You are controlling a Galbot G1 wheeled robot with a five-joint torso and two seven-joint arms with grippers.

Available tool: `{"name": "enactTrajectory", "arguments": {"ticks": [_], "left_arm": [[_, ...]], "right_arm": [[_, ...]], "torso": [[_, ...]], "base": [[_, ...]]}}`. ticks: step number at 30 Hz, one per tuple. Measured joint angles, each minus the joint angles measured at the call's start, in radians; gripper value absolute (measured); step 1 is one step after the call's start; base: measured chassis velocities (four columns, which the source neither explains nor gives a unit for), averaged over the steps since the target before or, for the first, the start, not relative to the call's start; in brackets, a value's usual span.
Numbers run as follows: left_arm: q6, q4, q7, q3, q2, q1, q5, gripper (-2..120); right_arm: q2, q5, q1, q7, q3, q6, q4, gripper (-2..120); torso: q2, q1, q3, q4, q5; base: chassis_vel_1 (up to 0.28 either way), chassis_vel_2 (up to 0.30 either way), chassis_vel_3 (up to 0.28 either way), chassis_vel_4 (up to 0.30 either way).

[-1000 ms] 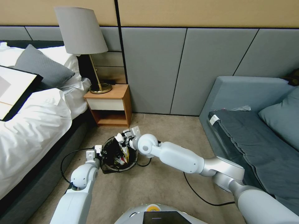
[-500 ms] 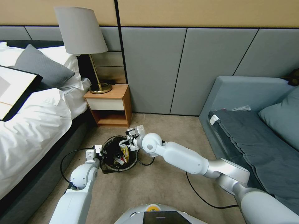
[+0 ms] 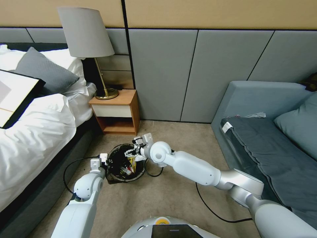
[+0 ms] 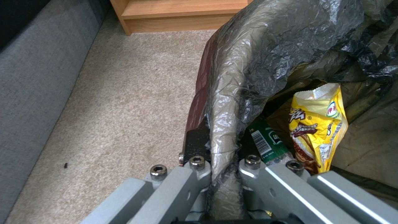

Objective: Pick up the trash bin, then pick up the garbage from the floor and place it into the trash bin.

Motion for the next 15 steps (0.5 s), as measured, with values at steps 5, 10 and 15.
{"name": "enactTrajectory", "arguments": {"ticks": [5, 10, 15], "left_arm": [[0.0, 0.002, 0.0, -0.001, -0.005, 0.001, 0.001, 0], [0.0, 0.01, 0.003, -0.01, -0.01, 0.001, 0.004, 0], [0.0, 0.013, 0.006, -0.009, -0.014, -0.001, 0.009, 0]], "right_arm": [[0.0, 0.002, 0.0, 0.0, -0.003, -0.002, 0.0, 100], [0.018, 0.002, 0.009, 0.0, -0.028, 0.0, -0.013, 100], [0.076, 0.002, 0.043, -0.007, -0.068, 0.017, -0.071, 100]], "torso": [[0.0, 0.0, 0.0, -0.0001, 0.0], [0.0, 0.0, 0.0, -0.0001, 0.0], [0.0, 0.0, 0.0, 0.0, 0.0]], "base": [[0.0, 0.0, 0.0, 0.0], [0.0, 0.0, 0.0, 0.0], [0.0, 0.0, 0.0, 0.0]]}}
